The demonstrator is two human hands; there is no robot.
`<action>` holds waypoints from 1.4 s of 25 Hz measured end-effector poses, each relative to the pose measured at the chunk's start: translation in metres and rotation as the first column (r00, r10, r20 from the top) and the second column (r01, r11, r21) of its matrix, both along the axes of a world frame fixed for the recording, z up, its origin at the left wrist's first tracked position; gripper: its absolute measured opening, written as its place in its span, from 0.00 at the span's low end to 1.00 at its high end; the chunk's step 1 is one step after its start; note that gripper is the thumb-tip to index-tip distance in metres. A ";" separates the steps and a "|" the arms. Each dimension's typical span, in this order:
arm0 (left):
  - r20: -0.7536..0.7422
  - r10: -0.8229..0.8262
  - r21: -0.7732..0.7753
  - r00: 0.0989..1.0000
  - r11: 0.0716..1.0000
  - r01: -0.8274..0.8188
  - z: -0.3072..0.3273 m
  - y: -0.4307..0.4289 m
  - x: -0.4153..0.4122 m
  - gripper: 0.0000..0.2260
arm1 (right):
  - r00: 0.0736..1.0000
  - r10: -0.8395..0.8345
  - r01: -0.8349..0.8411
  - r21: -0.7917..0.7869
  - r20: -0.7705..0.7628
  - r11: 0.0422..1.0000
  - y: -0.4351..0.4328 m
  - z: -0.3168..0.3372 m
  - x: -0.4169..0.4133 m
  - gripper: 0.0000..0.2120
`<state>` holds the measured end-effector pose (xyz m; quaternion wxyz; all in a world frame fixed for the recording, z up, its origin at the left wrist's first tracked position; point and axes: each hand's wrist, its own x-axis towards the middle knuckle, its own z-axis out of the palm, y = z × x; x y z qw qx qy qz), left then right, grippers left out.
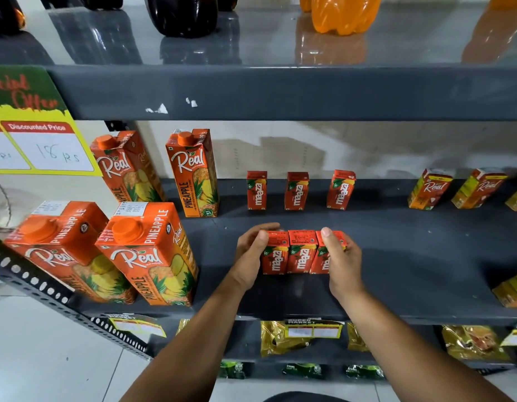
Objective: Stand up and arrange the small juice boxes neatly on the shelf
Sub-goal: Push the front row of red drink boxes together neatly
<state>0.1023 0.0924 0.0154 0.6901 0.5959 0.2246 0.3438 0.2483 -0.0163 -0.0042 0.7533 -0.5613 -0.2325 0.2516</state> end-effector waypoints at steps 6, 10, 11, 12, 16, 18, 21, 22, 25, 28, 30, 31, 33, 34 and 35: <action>-0.075 0.069 -0.192 0.995 0.978 -0.082 -0.001 -0.006 0.013 0.23 | 0.999 -0.040 0.041 0.009 -0.027 0.999 0.002 0.000 -0.003 0.12; -0.194 0.181 -0.244 0.964 0.943 -0.226 -0.008 -0.010 0.021 0.15 | 1.000 -0.003 0.003 -0.022 -0.005 1.000 0.002 0.002 -0.004 0.16; -0.195 0.204 -0.241 0.959 0.938 -0.249 -0.009 -0.010 0.022 0.13 | 1.000 0.019 -0.020 -0.030 -0.003 0.999 0.001 0.002 -0.003 0.16; -0.187 0.227 -0.244 0.956 0.932 -0.269 -0.009 -0.011 0.023 0.11 | 0.999 0.039 -0.039 -0.039 -0.003 0.998 0.000 0.003 -0.002 0.16; -0.134 0.230 -0.196 0.964 0.947 -0.253 -0.003 -0.016 0.022 0.08 | 1.000 0.017 -0.016 -0.080 0.015 0.997 -0.003 0.003 -0.007 0.12; -0.084 0.196 -0.151 0.977 0.967 -0.207 -0.002 -0.021 0.016 0.13 | 0.999 -0.012 0.015 -0.083 0.037 0.996 -0.007 -0.001 -0.012 0.11; -0.026 0.197 -0.149 0.980 0.969 -0.199 -0.001 -0.034 0.008 0.12 | 0.998 -0.024 0.030 -0.087 0.064 0.996 -0.015 -0.006 -0.015 0.11; -0.013 0.200 -0.158 0.980 0.967 -0.199 0.002 -0.037 0.005 0.11 | 0.997 -0.022 0.028 -0.091 0.068 0.995 -0.018 -0.007 -0.017 0.12; -0.045 0.202 -0.185 0.978 0.961 -0.207 0.002 -0.045 0.000 0.09 | 0.997 -0.014 0.020 -0.092 0.071 0.996 -0.026 -0.009 -0.022 0.17; -0.118 0.211 -0.256 0.970 0.938 -0.235 0.001 -0.053 -0.005 0.07 | 0.998 -0.003 0.009 -0.079 0.065 0.997 -0.033 -0.009 -0.026 0.20; -0.163 0.213 -0.298 0.963 0.920 -0.254 0.000 -0.055 -0.008 0.08 | 0.998 0.005 0.000 -0.075 0.062 0.997 -0.035 -0.007 -0.028 0.20; -0.178 0.211 -0.297 0.961 0.920 -0.257 0.001 -0.056 -0.009 0.08 | 0.998 0.009 -0.005 -0.079 0.059 0.997 -0.036 -0.007 -0.029 0.20; -0.178 0.210 -0.264 0.961 0.931 -0.252 0.003 -0.057 -0.010 0.08 | 0.999 0.016 -0.011 -0.089 0.050 0.996 -0.039 -0.005 -0.030 0.20; -0.164 0.198 -0.241 0.966 0.942 -0.234 0.004 -0.058 -0.012 0.08 | 0.999 0.018 -0.014 -0.092 0.046 0.996 -0.041 -0.005 -0.031 0.20; -0.146 0.179 -0.218 0.973 0.953 -0.209 0.005 -0.059 -0.013 0.08 | 0.999 0.021 -0.017 -0.093 0.045 0.996 -0.042 -0.004 -0.032 0.20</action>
